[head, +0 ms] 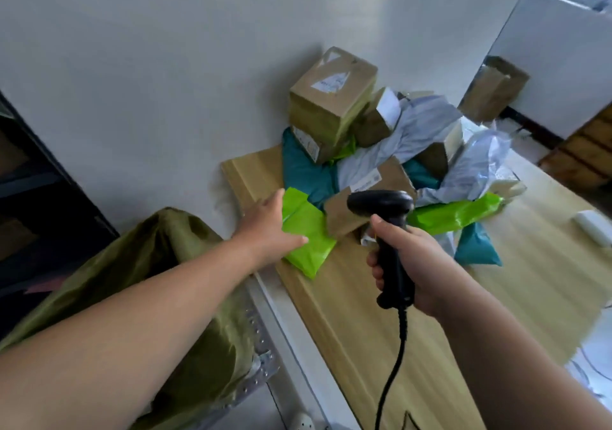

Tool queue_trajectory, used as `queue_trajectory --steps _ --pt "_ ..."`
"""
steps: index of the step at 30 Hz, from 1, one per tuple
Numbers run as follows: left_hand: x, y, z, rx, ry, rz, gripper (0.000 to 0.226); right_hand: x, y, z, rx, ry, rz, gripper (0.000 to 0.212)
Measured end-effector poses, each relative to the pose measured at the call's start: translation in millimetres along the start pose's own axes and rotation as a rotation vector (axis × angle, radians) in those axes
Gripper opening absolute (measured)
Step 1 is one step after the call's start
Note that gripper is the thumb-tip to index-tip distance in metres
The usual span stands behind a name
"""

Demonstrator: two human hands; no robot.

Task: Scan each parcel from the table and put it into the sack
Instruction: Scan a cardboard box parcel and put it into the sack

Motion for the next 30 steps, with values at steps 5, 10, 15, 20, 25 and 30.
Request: queue_trajectory --steps 5,10,15,20,25,30 --pt "69 20 46 -0.067 0.067 -0.074 0.099 -9 -59 3 0.094 -0.027 0.054 0.034" --pt "72 66 93 -0.146 -0.351 -0.571 0.079 -8 -94 20 0.116 -0.024 0.085 0.034" --pt "47 109 122 -0.099 -0.555 -0.809 0.067 3 -107 45 0.075 -0.024 0.108 0.035" --pt "35 124 143 -0.010 -0.576 -1.006 0.060 18 -109 65 0.030 -0.008 0.120 0.038" --pt "42 133 147 0.007 -0.573 -1.223 0.054 26 -109 71 0.027 0.009 0.122 0.034" --pt "39 123 137 -0.034 -0.542 -1.383 0.023 20 -108 64 0.046 0.001 0.093 0.038"
Point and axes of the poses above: each hand's wrist, its own z-axis towards the middle knuckle, its own y-axis out of the palm, x = y × z, the point moved 4 cm from there along z, towards the middle knuckle, and after that the axes turned 11 degrees about -x, right-handed, at the moved point
